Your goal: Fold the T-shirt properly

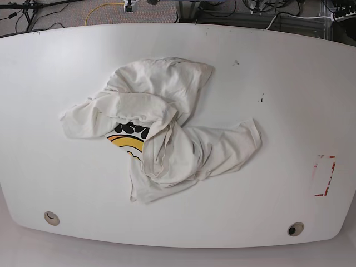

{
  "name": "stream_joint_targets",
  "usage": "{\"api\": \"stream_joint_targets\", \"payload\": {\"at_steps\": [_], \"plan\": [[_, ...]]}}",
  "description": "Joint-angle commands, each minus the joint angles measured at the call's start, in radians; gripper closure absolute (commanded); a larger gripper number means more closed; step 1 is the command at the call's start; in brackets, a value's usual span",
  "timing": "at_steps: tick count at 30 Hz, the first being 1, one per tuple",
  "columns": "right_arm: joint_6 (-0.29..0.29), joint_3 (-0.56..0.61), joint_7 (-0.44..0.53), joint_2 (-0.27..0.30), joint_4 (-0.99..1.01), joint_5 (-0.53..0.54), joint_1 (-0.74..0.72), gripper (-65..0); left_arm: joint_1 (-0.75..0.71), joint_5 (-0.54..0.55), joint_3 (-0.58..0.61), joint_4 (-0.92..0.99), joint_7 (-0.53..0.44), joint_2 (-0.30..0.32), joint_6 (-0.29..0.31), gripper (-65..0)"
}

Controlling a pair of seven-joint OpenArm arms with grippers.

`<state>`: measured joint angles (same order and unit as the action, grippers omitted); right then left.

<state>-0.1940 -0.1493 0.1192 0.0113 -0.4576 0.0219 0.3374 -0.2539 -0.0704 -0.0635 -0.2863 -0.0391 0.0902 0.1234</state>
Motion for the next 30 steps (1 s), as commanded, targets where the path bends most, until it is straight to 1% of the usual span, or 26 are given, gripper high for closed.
{"api": "stream_joint_targets", "payload": {"at_steps": [1,16,18,26,30], "plan": [[-0.004,0.0,0.004,0.002,-0.014,-0.004,0.017,-22.6,-0.016,-0.002,0.0,-0.013,0.008,0.008,0.004,-38.5],[0.001,0.008,0.012,0.008,-0.011,-0.008,0.032,-22.5,-0.022,-0.007,0.002,-0.047,0.047,0.015,0.001,-36.9],[0.002,0.002,0.006,0.008,-0.038,-0.006,0.052,-22.5,-0.055,-0.009,-0.004,-0.073,0.037,0.022,-0.001,-37.9],[0.001,0.001,0.009,0.007,-0.091,-0.008,0.096,-22.5,-0.114,-0.004,-0.011,-0.16,0.036,0.033,-0.002,-38.3],[0.003,0.004,0.02,0.002,-0.096,-0.005,0.115,-22.6,-0.148,-0.003,-0.026,-0.209,0.024,0.023,-0.003,-38.5]]}}
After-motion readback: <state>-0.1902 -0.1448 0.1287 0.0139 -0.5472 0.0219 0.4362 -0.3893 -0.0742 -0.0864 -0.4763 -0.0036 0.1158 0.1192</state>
